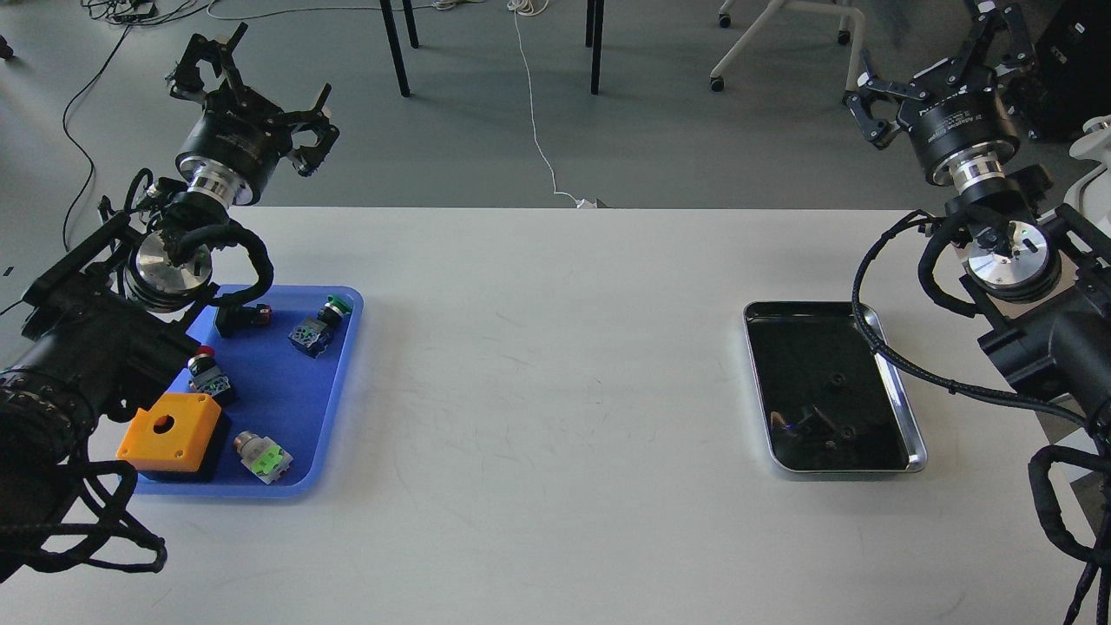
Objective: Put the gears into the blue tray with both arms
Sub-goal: 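Move the right gripper over the metal tray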
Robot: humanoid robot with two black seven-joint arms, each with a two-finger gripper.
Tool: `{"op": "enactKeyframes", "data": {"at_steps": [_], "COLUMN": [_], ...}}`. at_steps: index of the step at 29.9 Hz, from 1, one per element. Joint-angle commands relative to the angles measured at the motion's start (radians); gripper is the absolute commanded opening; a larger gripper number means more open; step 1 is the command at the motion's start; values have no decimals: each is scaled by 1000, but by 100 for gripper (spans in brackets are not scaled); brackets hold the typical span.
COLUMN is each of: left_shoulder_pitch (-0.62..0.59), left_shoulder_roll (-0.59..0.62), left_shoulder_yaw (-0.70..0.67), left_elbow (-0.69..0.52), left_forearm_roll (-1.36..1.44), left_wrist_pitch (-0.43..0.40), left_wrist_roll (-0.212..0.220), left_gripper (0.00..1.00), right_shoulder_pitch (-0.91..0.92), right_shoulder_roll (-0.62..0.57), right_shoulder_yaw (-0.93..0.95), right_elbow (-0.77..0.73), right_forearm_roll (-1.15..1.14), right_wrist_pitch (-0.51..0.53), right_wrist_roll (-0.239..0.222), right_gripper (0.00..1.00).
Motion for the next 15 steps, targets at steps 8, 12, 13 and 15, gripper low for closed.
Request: {"op": "enactKeyframes", "data": {"at_steps": [8,12,13,15], "left_shoulder_pitch": [2,2,1,-1], "left_shoulder_roll": [11,10,11,14], "left_shoulder_yaw": [4,4,4,4], "left_elbow": [2,2,2,2], "left_forearm_roll": [2,2,2,2], "left_wrist_pitch": [0,0,0,0], "left_wrist_roll": [6,8,8,9], "left_gripper": [98,98,98,98], "right_shoulder_pitch": [-5,-2,-1,-2], "right_shoulder_roll": [-64,-123,-131,-143], "right_shoulder_yaw": [-6,-20,-20,-22], "right_elbow": [17,18,18,20], "right_forearm_roll": [0,-2,-2,-3], "right_wrist_pitch": [2,4,5,5], "right_wrist_roll": [0,-2,-2,1], "right_gripper": [99,99,99,99]}}
